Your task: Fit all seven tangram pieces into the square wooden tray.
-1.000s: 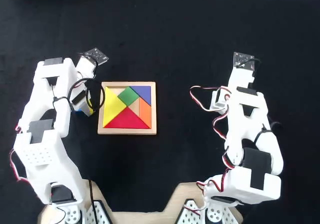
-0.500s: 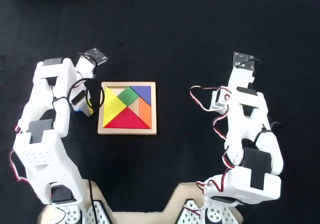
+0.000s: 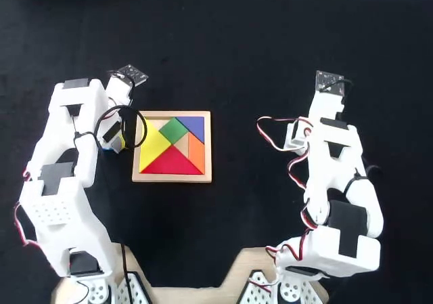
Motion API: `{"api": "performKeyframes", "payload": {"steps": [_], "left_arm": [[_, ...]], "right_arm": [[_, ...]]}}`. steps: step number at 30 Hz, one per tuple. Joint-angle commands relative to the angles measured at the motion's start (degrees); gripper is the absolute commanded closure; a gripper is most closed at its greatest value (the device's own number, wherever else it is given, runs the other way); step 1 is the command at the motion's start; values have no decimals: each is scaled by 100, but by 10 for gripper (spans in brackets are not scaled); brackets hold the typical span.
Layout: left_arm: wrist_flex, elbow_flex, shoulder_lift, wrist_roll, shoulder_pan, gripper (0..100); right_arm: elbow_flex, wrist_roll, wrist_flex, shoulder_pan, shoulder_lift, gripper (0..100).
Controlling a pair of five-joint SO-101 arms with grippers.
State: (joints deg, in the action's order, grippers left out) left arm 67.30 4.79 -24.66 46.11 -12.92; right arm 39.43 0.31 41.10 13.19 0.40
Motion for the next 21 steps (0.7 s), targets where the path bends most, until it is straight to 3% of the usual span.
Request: {"api": "performKeyframes", "payload": {"steps": [1, 9, 18, 21], "left_arm": [[-97, -40, 141, -53, 13, 955], [-53, -101, 185, -70, 31, 971], [1292, -796, 923, -44, 505, 970], [1266, -927, 1178, 519, 778, 971]], "right_arm": [[-277, 0, -9, -88, -22, 874], [-277, 0, -9, -88, -22, 874], [-277, 0, -9, -88, -22, 874], [-277, 0, -9, -88, -22, 874]]}}
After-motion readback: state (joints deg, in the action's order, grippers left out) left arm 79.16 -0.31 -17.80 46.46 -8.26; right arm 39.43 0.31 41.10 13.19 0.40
